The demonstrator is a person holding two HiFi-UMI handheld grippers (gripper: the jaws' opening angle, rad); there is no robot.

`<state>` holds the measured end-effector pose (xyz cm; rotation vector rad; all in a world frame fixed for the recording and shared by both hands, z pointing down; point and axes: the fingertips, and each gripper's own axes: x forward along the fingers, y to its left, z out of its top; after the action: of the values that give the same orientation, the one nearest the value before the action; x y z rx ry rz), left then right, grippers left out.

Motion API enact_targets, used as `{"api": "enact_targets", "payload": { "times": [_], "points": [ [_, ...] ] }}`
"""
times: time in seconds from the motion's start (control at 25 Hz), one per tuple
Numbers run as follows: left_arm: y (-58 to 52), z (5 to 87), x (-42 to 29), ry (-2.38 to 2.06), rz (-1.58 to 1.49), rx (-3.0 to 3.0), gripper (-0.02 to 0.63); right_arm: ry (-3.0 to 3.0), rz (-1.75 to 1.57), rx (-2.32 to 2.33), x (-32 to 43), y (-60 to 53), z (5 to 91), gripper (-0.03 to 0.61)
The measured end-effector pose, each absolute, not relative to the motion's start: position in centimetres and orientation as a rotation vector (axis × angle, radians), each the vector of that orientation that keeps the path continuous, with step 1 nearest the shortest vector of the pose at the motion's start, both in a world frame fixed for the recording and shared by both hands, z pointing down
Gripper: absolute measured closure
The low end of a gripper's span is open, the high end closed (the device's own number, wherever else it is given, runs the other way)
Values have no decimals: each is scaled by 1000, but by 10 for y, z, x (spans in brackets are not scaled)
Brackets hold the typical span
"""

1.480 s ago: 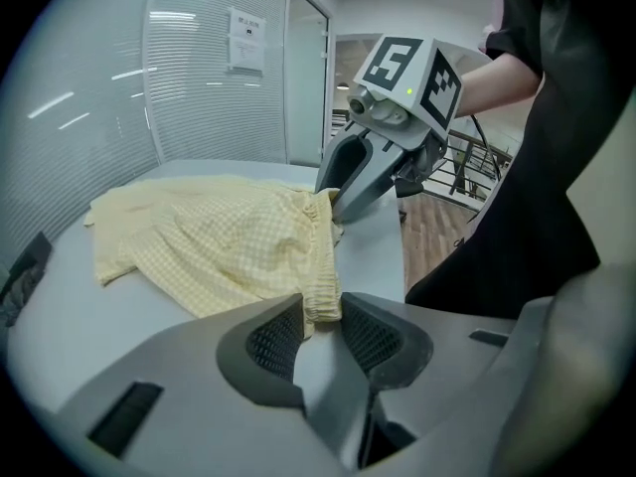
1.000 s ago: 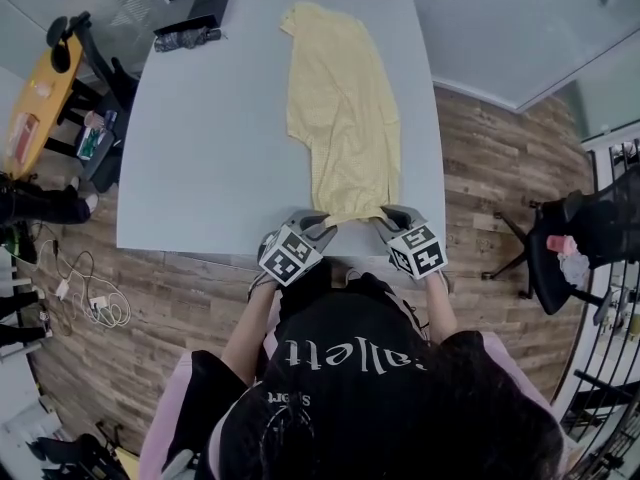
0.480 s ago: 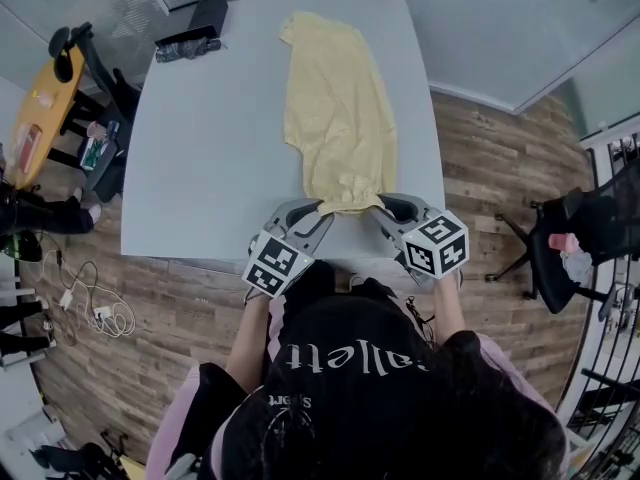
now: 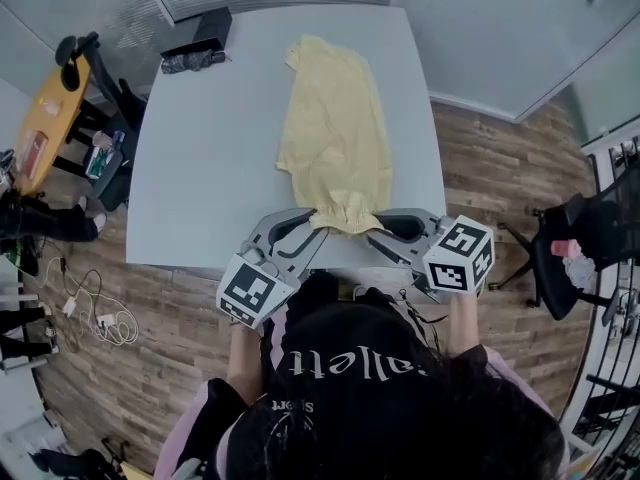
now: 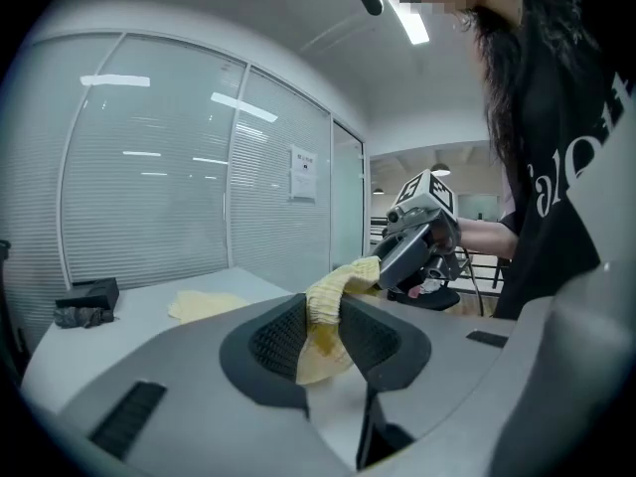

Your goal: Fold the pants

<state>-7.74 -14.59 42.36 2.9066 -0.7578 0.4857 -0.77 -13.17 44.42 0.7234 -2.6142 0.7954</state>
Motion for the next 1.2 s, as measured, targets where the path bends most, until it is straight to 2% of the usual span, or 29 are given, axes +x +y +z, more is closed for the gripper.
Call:
{"api": "enact_targets", "payload": {
  "times": [0.52, 0.8, 0.96, 1.08, 1.2],
  "points": [
    [-202, 402, -83, -779, 571, 3008, 500, -2638, 680, 727, -5, -182, 422, 497],
    [-279, 410, -81, -816, 605, 3034, 503, -2557, 589, 790, 3, -266, 427, 500],
    [-335, 424, -82, -842, 584, 3011, 505, -2485, 393, 998, 11, -339, 435, 499],
    [-381, 442, -81, -874, 589, 2979, 506, -2391, 209, 1104, 16, -386, 454, 491],
    [-429, 476, -77, -889, 674, 2938, 506, -2347, 225, 1135, 21, -427, 486, 479]
  ]
}}
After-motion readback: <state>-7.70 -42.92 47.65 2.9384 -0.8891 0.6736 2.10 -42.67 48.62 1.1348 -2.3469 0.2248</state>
